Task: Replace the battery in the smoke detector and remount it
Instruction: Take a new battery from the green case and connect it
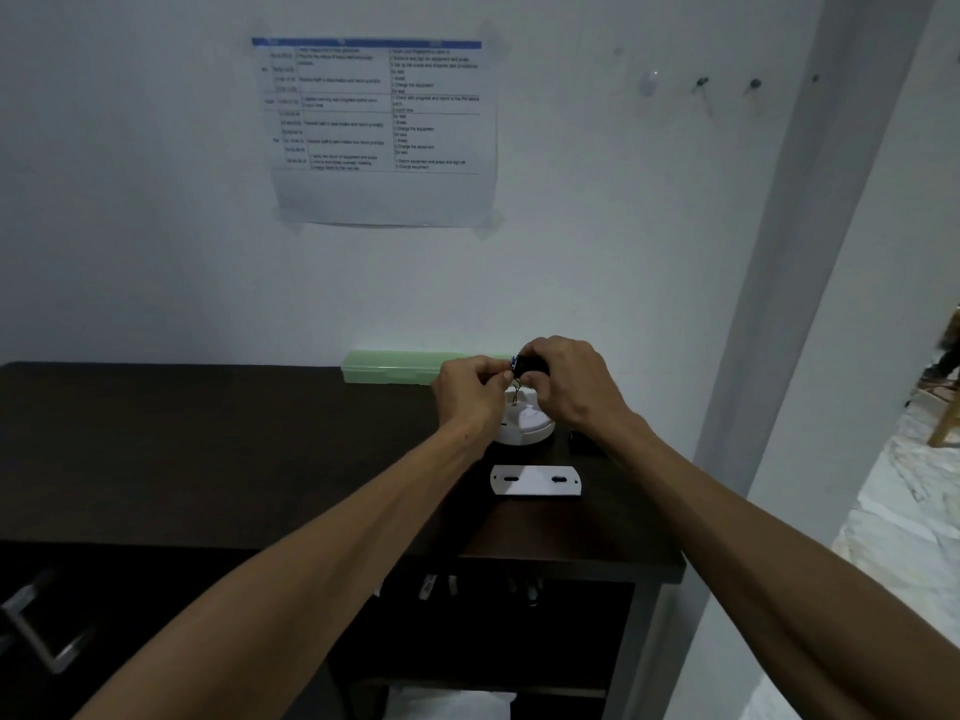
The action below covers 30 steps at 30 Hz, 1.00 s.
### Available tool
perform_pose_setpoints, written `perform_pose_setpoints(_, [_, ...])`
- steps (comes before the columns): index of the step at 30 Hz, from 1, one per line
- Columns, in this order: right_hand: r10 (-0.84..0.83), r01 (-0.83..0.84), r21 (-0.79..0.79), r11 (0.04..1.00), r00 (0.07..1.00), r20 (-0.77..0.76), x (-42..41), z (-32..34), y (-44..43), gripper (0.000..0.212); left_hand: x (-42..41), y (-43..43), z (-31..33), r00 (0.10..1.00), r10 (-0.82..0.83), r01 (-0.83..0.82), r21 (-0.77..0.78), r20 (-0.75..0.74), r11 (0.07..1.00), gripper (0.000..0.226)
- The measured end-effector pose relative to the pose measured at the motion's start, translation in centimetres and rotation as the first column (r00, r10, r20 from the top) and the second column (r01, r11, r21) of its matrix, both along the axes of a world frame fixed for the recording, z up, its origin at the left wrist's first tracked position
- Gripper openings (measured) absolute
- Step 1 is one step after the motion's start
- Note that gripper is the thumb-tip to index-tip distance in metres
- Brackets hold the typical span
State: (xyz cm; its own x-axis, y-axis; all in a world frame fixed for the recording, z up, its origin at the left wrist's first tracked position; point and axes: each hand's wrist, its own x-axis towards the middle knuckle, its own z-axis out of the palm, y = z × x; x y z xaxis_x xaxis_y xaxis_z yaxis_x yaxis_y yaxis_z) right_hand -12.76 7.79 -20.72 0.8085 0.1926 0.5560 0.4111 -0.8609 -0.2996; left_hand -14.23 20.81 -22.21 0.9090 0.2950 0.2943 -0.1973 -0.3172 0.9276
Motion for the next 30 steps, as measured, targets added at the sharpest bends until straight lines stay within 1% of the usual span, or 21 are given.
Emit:
perform_pose_setpoints(3, [0.012,-0.011,0.027,1.0,1.0,-0.007,-0.2,-0.2,0.1,0.02,0.1,0.5,0.4,0.998,-0.062,0.063,0.056,-0.015,0.996,0.02])
perform_pose_setpoints(7, [0.025,-0.025,0.028,0.999,1.0,0.004,-0.2,-0.2,0.2,0.02,0.1,0.6,0.5,0.996,-0.094,0.094,0.075,0.004,0.993,0.027])
perform_pose_setpoints(16, [0.034,-0.034,-0.011,0.999,0.999,0.03,0.0,-0.1,0.4,0.017,0.3,0.7,0.4,0.995,-0.101,0.101,0.003,0.002,0.995,0.026])
perform_pose_setpoints(19, [0.032,-0.032,0.027,0.999,0.999,0.014,0.1,-0.3,0.6,0.018,0.4,1.0,0.1,0.993,-0.115,0.115,0.0,-0.013,0.993,0.026])
perform_pose_setpoints(21, [0.036,-0.036,0.055,0.998,0.999,-0.003,0.3,-0.4,0.6,0.022,0.5,1.2,0.0,0.989,-0.144,0.144,-0.012,-0.036,0.99,0.029])
perform_pose_setpoints(23, [0.048,-0.046,0.056,0.997,0.998,-0.029,0.4,-0.2,0.6,0.032,0.5,1.2,0.0,0.981,-0.18,0.179,-0.03,-0.065,0.983,0.035])
perform_pose_setpoints(25, [0.074,-0.072,0.028,0.997,0.996,-0.057,0.7,-0.1,0.6,0.046,0.7,1.4,0.1,0.974,-0.206,0.204,-0.039,-0.097,0.978,0.04])
perform_pose_setpoints(26, [0.084,-0.085,-0.002,0.996,0.994,-0.076,0.8,-0.1,0.6,0.049,0.9,1.5,0.2,0.971,-0.213,0.211,-0.027,-0.108,0.977,0.041])
perform_pose_setpoints(28, [0.091,-0.098,-0.058,0.994,0.991,-0.1,1.1,-0.2,0.6,0.047,1.2,1.7,0.4,0.969,-0.211,0.215,0.021,-0.131,0.976,0.041])
perform_pose_setpoints(30, [0.082,-0.091,-0.083,0.992,0.991,-0.105,1.3,-0.3,0.5,0.044,1.4,2.0,0.5,0.976,-0.162,0.172,0.056,-0.142,0.984,0.043])
